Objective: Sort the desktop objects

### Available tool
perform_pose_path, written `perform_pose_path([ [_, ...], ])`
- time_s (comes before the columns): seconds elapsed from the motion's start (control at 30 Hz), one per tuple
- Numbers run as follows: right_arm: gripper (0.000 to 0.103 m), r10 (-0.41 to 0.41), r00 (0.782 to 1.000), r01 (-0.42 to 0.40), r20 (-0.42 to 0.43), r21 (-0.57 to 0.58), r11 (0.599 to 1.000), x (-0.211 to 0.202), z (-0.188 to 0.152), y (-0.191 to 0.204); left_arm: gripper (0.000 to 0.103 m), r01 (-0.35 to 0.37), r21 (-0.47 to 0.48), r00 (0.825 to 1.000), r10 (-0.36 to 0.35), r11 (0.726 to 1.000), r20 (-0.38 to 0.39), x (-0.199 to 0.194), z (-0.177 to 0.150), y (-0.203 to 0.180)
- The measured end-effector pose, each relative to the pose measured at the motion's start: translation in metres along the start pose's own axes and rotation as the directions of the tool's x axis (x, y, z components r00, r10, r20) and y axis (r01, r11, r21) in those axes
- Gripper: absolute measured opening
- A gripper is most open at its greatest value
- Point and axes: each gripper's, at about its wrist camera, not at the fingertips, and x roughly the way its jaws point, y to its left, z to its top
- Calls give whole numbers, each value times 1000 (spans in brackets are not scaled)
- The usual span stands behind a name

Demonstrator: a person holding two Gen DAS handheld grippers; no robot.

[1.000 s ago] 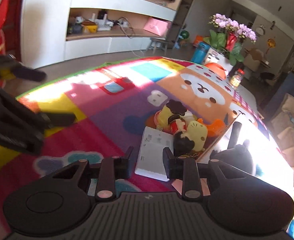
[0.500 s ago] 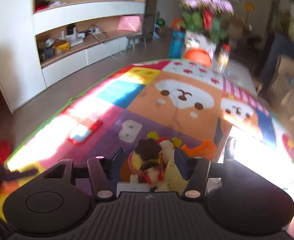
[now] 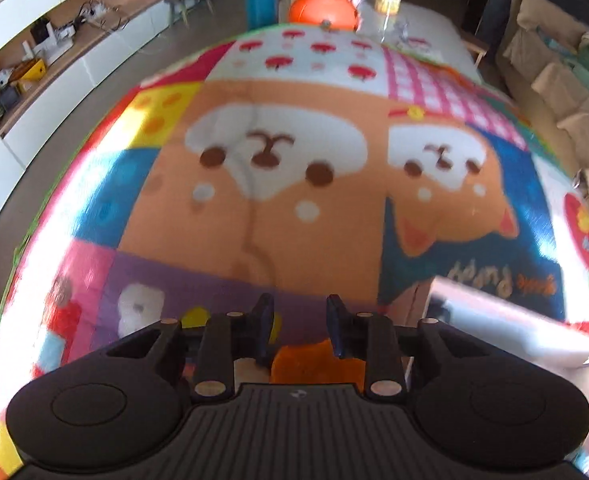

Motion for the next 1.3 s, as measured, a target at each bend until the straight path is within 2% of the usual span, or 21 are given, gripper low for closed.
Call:
perform_pose_path([
  [0.07, 32, 4, 1000, -4, 4, -42, 999, -6, -12, 7, 102, 6, -23, 1000, -5, 1000, 16, -1, 1, 4],
  [0.17, 34, 49, 999, -51, -22, -102, 993, -20, -32, 18, 103, 38, -25, 999, -37, 999, 34, -5, 1, 6],
  [0.23, 33, 107, 994, -109, -23, -153, 982, -34, -44, 25, 103, 52, -16, 998, -51, 999, 28, -6, 0, 6],
  [0.33, 33, 217, 970, -230, -106, -133, 964, -46, -63, 31, 103, 59, -6, 998, -59, 998, 25, -9, -2, 4],
  [0.47, 33, 233, 962, -261, -146, -222, 939, -65, -103, 47, 103, 81, 1, 997, -81, 997, 7, -14, -8, 4],
  [0.53, 33, 258, 952, -293, -167, -236, 927, -75, -122, 45, 103, 95, 7, 995, -95, 995, -3, -19, -12, 3],
  [0.63, 33, 254, 953, -291, -167, -258, 921, -92, -156, 36, 103, 126, 15, 992, -126, 992, -20, -25, -19, 2],
  [0.73, 33, 228, 968, -248, -105, -277, 928, -113, -187, 20, 103, 134, 33, 990, -133, 990, -34, -29, -23, -4],
  [0.83, 36, 191, 979, -162, 64, -316, 935, -136, -213, 8, 103, 123, 49, 992, -122, 991, -38, -29, -20, -10],
  [0.97, 37, 194, 961, -142, 198, -252, 957, -135, -225, -2, 103, 100, 56, 994, -98, 993, -38, -33, -18, -14],
  [1.1, 39, 142, 963, -79, 229, -265, 961, -110, -229, 5, 103, 58, 83, 997, -54, 995, -50, -42, -16, -18],
  [1.13, 36, 142, 962, -73, 235, -279, 958, -109, -232, 4, 103, 49, 90, 998, -45, 995, -48, -45, -15, -18],
  [1.17, 26, 147, 960, -77, 238, -279, 957, -109, -236, 2, 103, 40, 93, 998, -36, 995, -47, -46, -14, -18],
  [1.3, 25, 181, 955, -124, 235, -239, 963, -126, -258, -28, 103, 17, 83, 999, -13, 996, -44, -47, -9, -19],
])
